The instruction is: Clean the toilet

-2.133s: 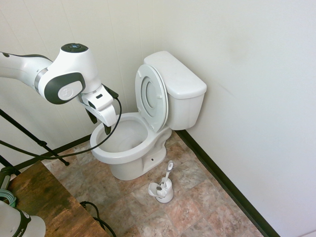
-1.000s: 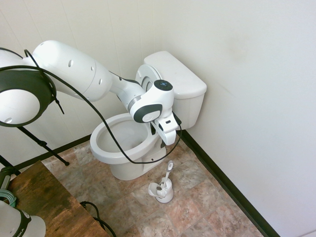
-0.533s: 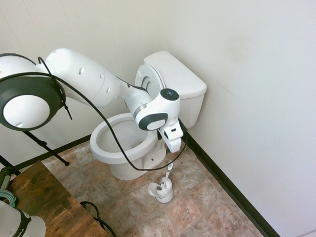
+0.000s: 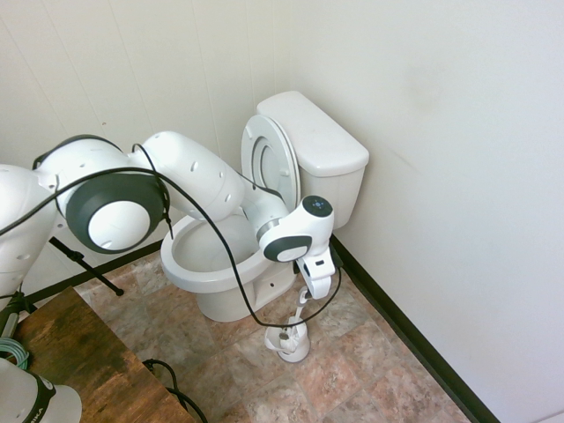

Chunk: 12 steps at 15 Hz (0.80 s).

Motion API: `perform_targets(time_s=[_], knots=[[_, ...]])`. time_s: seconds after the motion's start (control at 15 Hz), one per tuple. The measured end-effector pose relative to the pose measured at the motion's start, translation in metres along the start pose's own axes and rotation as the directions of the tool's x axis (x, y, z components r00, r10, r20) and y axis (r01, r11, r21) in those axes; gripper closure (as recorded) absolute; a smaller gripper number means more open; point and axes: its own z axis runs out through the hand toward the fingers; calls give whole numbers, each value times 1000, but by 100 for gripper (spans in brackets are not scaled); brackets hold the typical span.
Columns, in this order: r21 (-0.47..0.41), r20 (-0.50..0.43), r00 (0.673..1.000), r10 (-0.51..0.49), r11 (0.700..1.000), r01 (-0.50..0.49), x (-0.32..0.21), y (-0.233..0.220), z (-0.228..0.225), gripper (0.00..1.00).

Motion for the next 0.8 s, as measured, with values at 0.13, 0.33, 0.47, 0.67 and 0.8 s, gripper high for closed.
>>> perform_targets(time_s=[0.13,0.33,0.47,0.67,0.8], knots=[[-16,11,1000,11,1000,-11,6,-1,22,0],[-30,32,999,28,999,-27,8,-9,41,0],[-37,38,998,44,998,-42,8,-13,50,0],[-44,35,996,82,996,-80,10,-15,62,0],[-49,35,994,105,993,-103,9,-14,66,0]])
